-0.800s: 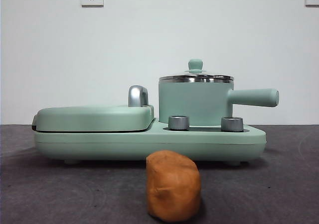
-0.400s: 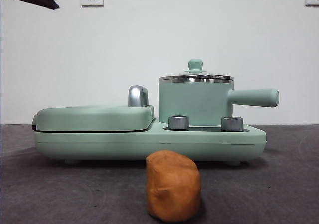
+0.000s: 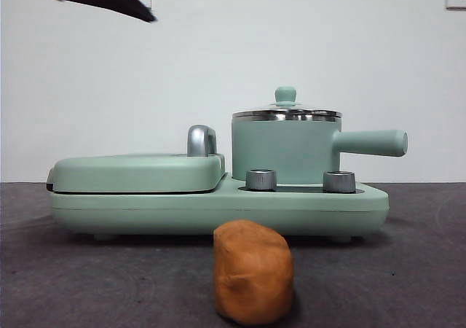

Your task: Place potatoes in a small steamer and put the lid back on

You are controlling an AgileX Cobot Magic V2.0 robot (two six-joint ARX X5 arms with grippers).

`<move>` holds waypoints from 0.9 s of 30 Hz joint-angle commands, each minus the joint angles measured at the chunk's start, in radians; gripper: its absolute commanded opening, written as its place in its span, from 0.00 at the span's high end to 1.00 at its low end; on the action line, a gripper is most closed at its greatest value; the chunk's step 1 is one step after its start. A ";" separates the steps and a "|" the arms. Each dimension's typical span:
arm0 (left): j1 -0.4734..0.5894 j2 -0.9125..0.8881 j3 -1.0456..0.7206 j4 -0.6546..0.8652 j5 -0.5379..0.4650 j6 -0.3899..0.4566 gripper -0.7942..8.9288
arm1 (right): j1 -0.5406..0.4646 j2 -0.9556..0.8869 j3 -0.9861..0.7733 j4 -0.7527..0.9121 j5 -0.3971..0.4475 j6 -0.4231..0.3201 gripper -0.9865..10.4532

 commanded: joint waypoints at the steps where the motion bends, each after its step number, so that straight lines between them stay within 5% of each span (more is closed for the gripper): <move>1: -0.024 0.116 0.127 -0.023 -0.040 0.061 0.36 | 0.003 0.004 0.014 0.008 -0.003 0.003 0.50; 14: -0.097 0.546 0.528 0.057 -0.303 0.146 0.36 | 0.003 0.004 0.014 0.008 -0.006 0.022 0.50; 27: -0.133 0.719 0.582 0.259 -0.322 0.201 0.37 | 0.003 0.004 0.014 0.007 -0.008 0.026 0.50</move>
